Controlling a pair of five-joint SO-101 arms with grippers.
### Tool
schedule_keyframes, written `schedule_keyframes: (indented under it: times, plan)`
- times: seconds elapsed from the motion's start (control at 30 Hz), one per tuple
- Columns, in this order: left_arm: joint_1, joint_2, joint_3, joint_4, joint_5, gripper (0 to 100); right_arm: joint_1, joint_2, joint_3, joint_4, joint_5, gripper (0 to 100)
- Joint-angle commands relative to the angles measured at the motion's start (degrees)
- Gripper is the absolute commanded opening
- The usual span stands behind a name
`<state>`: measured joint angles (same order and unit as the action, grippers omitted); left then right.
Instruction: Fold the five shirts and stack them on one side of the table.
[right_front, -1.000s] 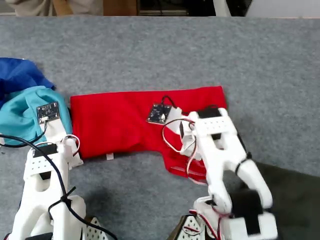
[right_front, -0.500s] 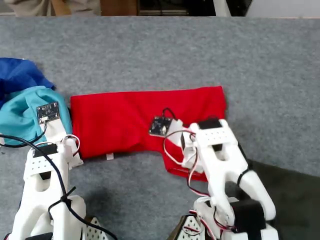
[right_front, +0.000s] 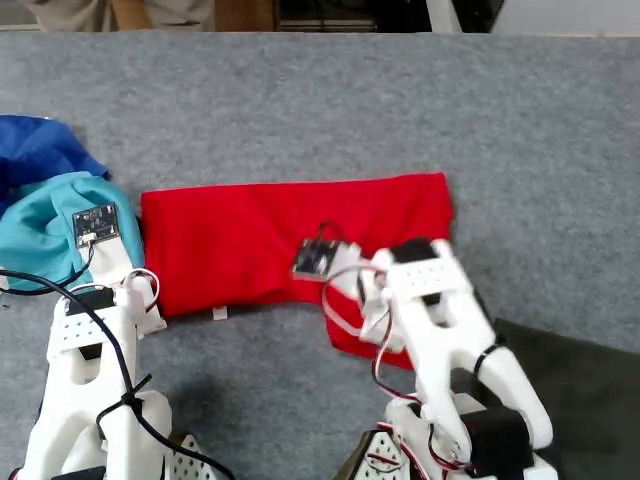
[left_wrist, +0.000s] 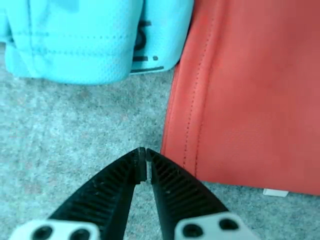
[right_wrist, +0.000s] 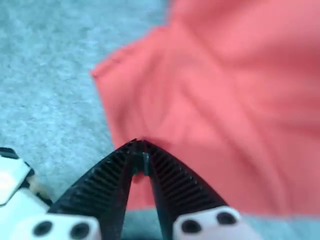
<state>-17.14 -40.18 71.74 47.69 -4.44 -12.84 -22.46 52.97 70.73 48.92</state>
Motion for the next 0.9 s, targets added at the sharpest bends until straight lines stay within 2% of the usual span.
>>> schedule_keyframes:
  times: [0.0, 0.13, 0.3, 0.47, 0.6, 0.87]
  plan:
    - [-1.0, -1.5, -5.0, 4.7, -0.4, 2, 6.7, -4.2, -15.3, 6.9, 1.5, 0.5]
    - [0.2, -3.2, -15.8, 12.4, -0.1, 2, 9.8, -2.7, -28.4, 7.9, 1.3, 0.9]
    - [5.5, -3.4, -22.2, 11.8, 0.0, 2, 10.0, 11.6, -38.7, 5.2, -0.9, 0.9]
    - [10.6, -3.4, -17.0, 4.2, 0.1, 2, 10.9, 30.9, -48.3, -0.2, -4.0, 0.7]
    - [10.7, -3.4, -11.8, -1.4, 0.1, 2, 12.3, 44.7, -58.6, -0.4, -5.8, 0.6]
    - [10.6, -3.4, -5.1, -6.0, 0.0, 2, 14.1, 61.7, -82.0, 3.8, -7.2, 0.9]
